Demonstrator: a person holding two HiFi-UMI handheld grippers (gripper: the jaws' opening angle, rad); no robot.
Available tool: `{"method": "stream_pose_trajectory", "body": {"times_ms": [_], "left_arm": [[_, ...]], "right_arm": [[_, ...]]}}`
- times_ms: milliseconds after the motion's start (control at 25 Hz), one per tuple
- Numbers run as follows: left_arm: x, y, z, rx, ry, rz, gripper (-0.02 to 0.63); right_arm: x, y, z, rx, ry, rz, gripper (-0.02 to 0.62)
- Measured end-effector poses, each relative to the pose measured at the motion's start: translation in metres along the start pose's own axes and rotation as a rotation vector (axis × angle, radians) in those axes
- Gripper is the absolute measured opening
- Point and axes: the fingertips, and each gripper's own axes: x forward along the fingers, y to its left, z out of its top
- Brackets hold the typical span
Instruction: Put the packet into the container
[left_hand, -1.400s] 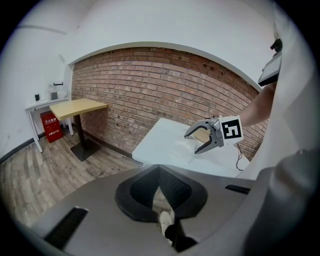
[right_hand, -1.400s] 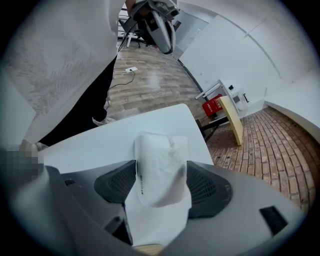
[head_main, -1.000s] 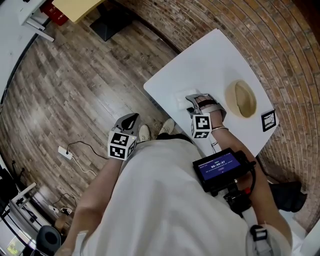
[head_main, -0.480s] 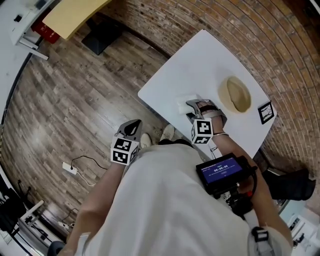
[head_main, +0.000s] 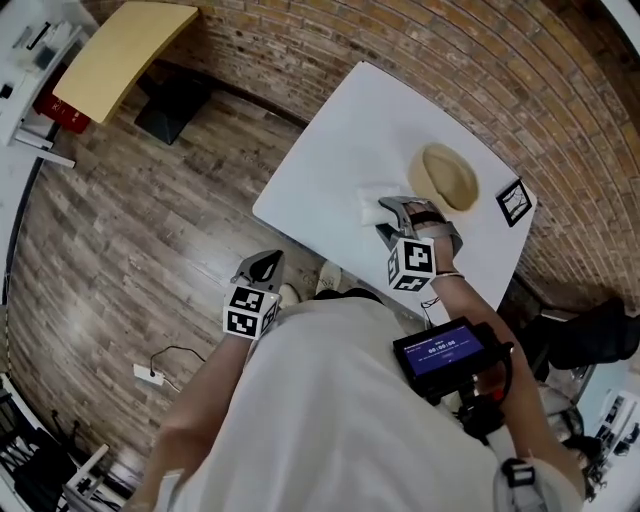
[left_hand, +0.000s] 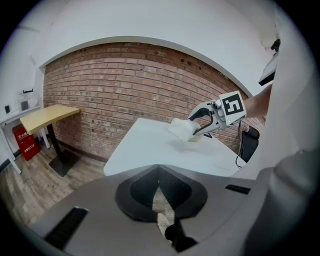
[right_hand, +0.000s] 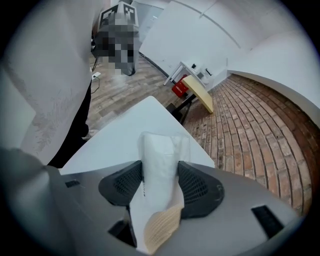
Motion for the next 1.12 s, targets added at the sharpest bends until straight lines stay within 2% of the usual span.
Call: {"method": "stream_pose_trajectory", "body": {"times_ms": [200, 640, 1120], "left_arm": [[0.016, -0.009, 0.009, 0.036, 0.005, -0.055, 0.009], [0.045, -0.023, 0.030, 0.078, 0.001, -0.111, 0.009], [0.063, -0.026, 0.041, 0.086, 0.024, -0.108, 0.009]], "right_arm": [[-0.017, -0.024, -0.033, 0.083, 0.057, -0.068, 0.238], [-0.037, -0.060, -0.106, 0.230, 0.159, -0.156, 0.238], [-0.025, -0.078, -0.185, 0.401, 0.256, -0.158, 0.233]]}}
